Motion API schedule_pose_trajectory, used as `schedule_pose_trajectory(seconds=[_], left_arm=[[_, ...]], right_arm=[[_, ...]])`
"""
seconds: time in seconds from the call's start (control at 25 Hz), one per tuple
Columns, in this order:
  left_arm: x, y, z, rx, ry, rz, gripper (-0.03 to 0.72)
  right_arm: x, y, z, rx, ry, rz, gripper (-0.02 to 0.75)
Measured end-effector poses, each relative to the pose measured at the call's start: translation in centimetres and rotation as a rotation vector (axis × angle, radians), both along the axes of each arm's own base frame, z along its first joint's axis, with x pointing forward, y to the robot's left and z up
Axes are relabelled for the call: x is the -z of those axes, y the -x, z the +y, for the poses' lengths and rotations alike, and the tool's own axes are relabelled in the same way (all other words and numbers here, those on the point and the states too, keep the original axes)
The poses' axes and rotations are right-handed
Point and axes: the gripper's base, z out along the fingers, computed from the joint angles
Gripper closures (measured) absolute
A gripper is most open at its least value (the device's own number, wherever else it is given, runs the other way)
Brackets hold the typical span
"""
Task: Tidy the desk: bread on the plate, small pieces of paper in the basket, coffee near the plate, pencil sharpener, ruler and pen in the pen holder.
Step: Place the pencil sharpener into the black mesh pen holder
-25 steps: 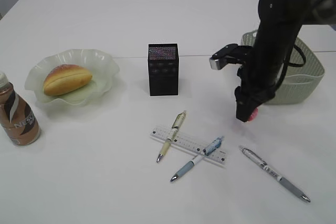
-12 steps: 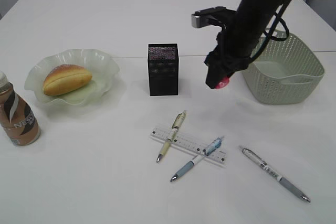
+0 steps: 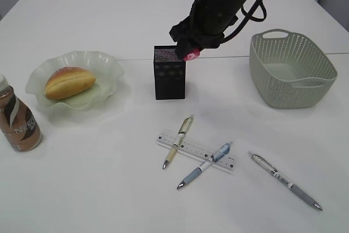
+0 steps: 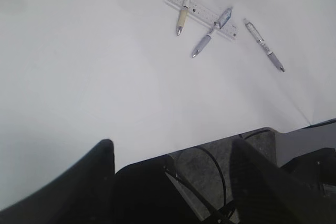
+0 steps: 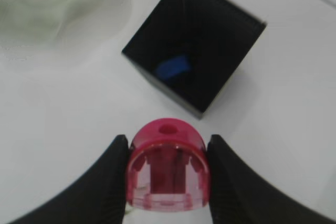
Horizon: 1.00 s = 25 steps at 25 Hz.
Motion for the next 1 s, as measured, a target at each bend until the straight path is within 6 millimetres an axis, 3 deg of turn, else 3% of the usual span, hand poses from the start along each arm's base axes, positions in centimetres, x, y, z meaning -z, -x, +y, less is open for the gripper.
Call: schedule_pose_trajectory(seconds=[0.4, 0.76, 1.0], left_arm=[[0.0, 0.0, 0.0, 0.0, 0.0, 0.0, 0.191], [0.0, 0.0, 0.0, 0.0, 0.0, 0.0, 0.191], [0.0, 0.0, 0.0, 0.0, 0.0, 0.0, 0.191]], right_arm=[[-1.5, -2.8, 0.1, 0.099, -0.072, -0.333, 0.405], [3.1, -4.0, 2.1, 0.067, -0.055, -0.329, 0.405], [4.2, -4.3, 2.7, 0.054, -0.051, -0.35, 0.405]])
